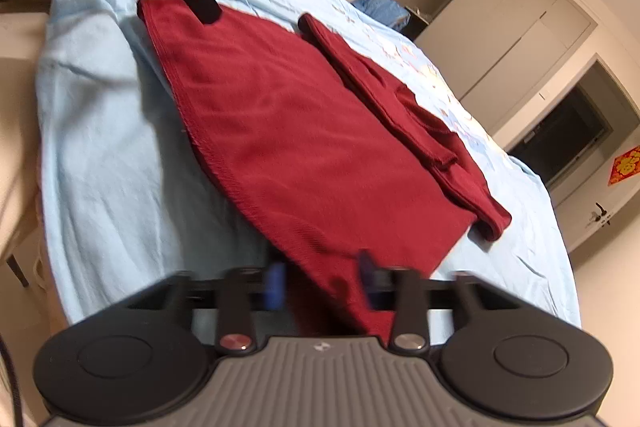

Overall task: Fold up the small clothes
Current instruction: 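Grasp the sweater hem with the right gripper while the left gripper grasps the hem too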

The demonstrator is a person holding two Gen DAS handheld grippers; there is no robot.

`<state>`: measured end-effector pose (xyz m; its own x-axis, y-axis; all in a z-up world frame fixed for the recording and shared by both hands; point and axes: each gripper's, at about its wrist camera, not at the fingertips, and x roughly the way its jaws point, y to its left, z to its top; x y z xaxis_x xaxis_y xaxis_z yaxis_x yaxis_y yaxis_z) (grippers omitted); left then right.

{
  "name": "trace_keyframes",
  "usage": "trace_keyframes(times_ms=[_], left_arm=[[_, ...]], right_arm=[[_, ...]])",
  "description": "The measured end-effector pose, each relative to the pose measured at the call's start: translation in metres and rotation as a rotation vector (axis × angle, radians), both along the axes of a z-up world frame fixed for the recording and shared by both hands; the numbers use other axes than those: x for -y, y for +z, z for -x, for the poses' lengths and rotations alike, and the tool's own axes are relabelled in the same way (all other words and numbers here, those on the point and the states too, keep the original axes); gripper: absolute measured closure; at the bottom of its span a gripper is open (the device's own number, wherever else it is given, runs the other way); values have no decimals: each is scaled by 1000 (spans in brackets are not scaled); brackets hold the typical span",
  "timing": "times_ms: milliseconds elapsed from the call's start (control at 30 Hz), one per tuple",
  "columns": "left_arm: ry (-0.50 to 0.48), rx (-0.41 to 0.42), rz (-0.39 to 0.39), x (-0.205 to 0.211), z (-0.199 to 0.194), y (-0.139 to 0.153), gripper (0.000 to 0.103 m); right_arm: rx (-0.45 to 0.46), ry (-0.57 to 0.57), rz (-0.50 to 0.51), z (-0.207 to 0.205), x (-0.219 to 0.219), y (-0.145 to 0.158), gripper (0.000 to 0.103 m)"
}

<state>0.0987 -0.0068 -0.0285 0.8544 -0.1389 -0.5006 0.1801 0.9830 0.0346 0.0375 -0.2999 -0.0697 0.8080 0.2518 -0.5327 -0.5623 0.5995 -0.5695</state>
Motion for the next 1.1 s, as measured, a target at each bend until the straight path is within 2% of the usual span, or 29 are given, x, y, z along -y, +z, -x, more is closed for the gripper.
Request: trace_keyframes(times_ms=[67, 267, 433, 533, 600, 633, 800, 933, 1033, 1100], left_arm=[[-51, 9, -2, 9, 6, -1, 1], [-159, -1, -71, 42, 15, -15, 1], [-174, 10, -204, 68, 11, -29, 1], [-134, 17, -294, 74, 5, -38, 6], [-92, 1, -335, 71, -2, -42, 13], [-74, 0, -342, 68, -4, -43, 13], [4, 0, -315, 42, -6, -40, 18], [71, 10, -324, 26, -3, -36, 21], [98, 10, -312, 18, 0, -33, 30], [99, 1, -302, 13, 1, -32, 44]], right_arm=[[-15, 7, -53, 0, 3, 8, 86], [-70, -52, -248, -19, 15, 42, 90], [-106, -107, -381, -38, 26, 64, 91], [-135, -140, -456, -50, 32, 73, 92], [-146, -153, -493, -56, 36, 77, 92], [-148, -158, -506, -59, 37, 79, 93], [-145, -167, -531, -62, 40, 83, 93], [-151, -169, -532, -62, 39, 82, 93], [-156, -170, -527, -60, 38, 81, 93], [-161, -171, -520, -59, 37, 80, 93]])
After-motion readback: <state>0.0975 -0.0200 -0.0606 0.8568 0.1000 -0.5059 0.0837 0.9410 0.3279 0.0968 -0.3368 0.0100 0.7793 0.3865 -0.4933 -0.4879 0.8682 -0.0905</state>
